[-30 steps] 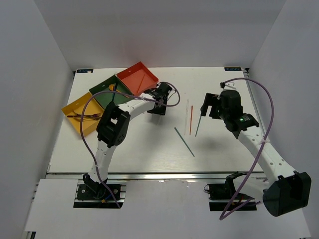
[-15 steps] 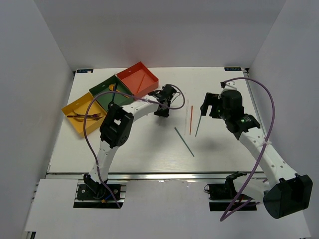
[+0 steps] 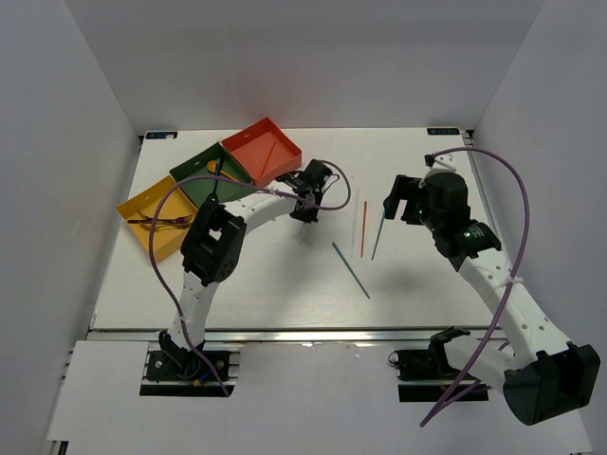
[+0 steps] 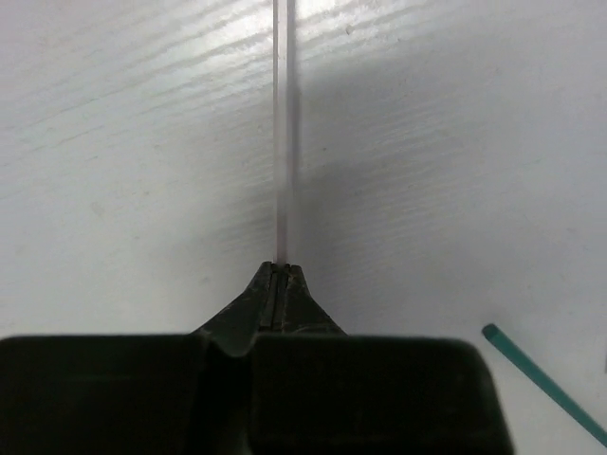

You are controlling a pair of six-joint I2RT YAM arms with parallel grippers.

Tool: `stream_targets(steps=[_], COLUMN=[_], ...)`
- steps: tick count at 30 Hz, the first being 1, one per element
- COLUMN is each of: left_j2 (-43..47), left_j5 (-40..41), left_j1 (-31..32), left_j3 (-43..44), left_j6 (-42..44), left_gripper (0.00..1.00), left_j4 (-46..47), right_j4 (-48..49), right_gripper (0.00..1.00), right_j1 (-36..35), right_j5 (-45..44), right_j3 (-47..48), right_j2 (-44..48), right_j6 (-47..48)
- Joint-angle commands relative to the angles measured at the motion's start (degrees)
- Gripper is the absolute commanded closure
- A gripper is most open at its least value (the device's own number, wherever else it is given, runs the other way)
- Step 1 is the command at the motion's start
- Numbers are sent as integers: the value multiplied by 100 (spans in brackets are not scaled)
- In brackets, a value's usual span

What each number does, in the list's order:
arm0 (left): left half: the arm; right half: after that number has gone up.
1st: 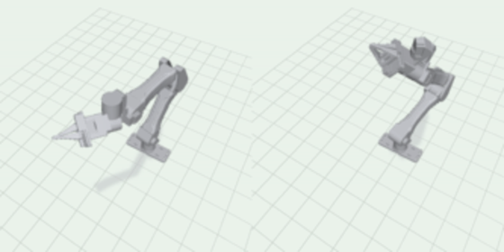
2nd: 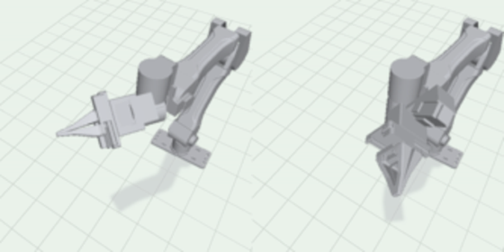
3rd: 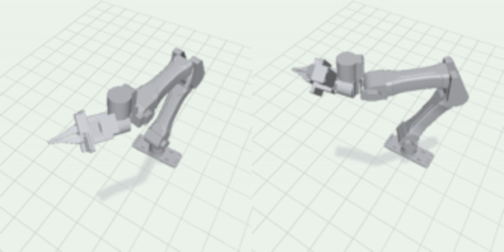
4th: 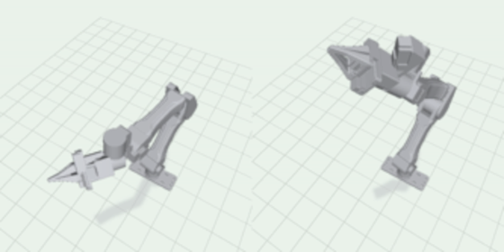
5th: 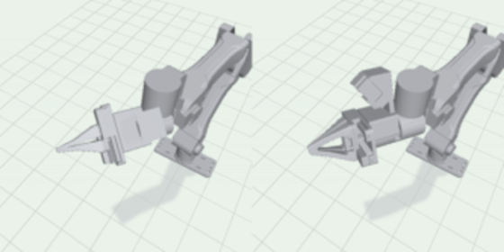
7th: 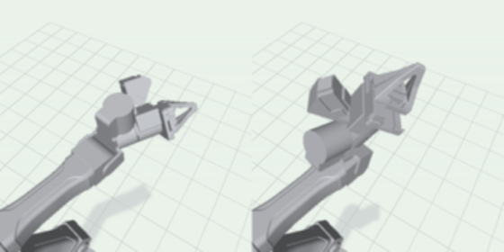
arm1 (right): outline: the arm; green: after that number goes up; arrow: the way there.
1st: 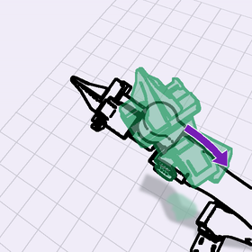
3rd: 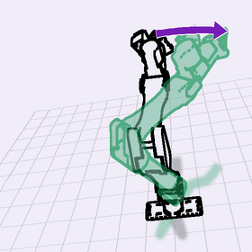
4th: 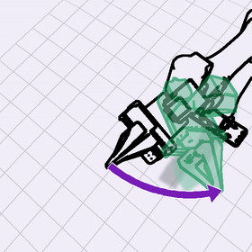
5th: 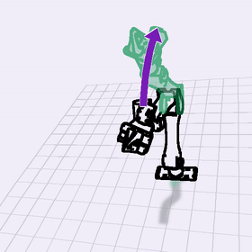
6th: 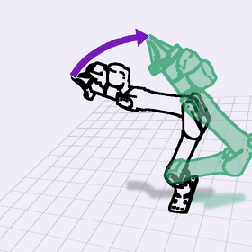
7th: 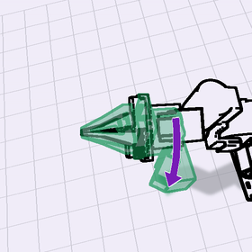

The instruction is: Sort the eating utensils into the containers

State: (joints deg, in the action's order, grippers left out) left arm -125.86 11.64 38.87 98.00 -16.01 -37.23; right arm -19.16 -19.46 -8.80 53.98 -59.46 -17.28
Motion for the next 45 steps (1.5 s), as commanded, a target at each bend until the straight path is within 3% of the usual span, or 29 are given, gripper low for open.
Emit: stream_targets(steps=[1, 9, 13, 19, 27, 29, 32, 33, 34, 36, 42, 45], left_j2=[984, 1117, 626, -421, -729, -694, -711, -720, -720, -659, -265, 200], left_j5=[294, 488, 332, -433, -1023, -1146, -1155, -1155, -1164, -1155, -1076, -1576], left_j1=[-177, -1425, -2013, -2305, -2472, -2472, -2464, -2472, -2481, -2481, -2481, -2429], left_j3=[457, 765, 1291, 2652, 2480, 2321, 2338, 2390, 2426, 2426, 2400, 2234], left_j6=[239, -297, -236, 344, 854, 1002, 1100, 1109, 1144, 1170, 1100, 680], left_gripper=[100, 100, 100, 100, 99, 91, 71, 57, 51, 47, 24, 13], left_j4=[102, 760, 1148, 1280, 1499, 1587, 1570, 1535, 1457, 1438, 1254, 1105], right_j4=[228, 228, 237, 184, 211, 211, 184, 158, 158, 149, 105, 79], right_gripper=[11, 11, 11, 11, 11, 11, 11, 11, 11, 11, 11, 11], right_j1=[48, 83, 92, 92, 92, 92, 92, 92, 92, 92, 92, 92], right_j5=[-8, -17, 80, 132, 71, 97, 115, 115, 115, 98, 71, 19], right_j3=[78, 104, 139, 166, 236, 280, 368, 394, 403, 394, 421, 421], right_j2=[84, 31, -57, -118, -285, -355, -408, -417, -400, -373, -312, -250], right_j6=[128, 181, 172, 181, 225, 225, 234, 234, 242, 242, 251, 234])
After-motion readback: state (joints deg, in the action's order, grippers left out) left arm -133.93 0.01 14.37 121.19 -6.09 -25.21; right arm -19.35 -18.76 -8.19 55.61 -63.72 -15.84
